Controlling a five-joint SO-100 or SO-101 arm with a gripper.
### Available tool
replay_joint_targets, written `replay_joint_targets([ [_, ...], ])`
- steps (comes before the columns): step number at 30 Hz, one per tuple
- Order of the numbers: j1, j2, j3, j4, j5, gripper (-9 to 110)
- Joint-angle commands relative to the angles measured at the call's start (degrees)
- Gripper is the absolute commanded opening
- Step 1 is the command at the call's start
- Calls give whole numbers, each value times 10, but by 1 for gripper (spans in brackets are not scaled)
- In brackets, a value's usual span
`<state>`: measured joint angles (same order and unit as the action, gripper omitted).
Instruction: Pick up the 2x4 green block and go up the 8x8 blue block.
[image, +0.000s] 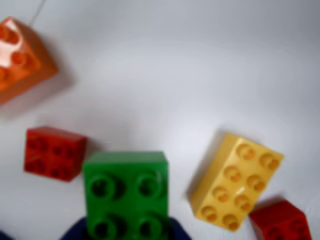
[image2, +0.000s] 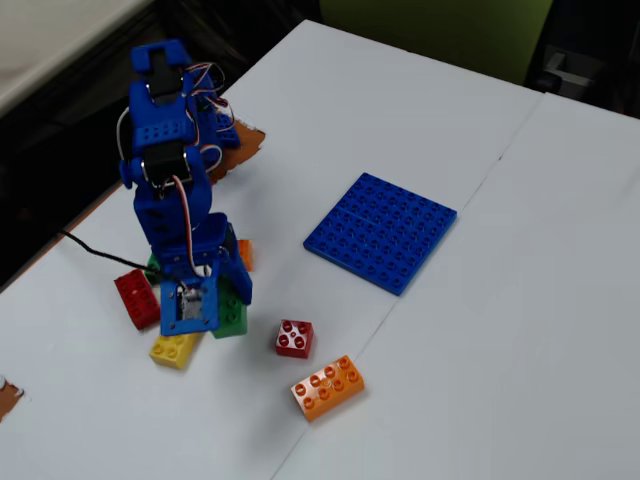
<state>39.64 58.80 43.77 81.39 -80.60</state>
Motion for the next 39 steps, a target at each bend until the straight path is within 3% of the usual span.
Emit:
replay_joint_targets([
  [1,-25,105,-21,81,-44,0],
  [6,-36,200,-48,178,-137,0],
  [10,-66,278,-54,184,-158,0],
  [19,-215,304,-149,176,-27,0],
  [28,-359,283,-91,-5,142,0],
  [34,-402,293,53,-142,134,0],
  [39,-410,299,179,-175,39,0],
])
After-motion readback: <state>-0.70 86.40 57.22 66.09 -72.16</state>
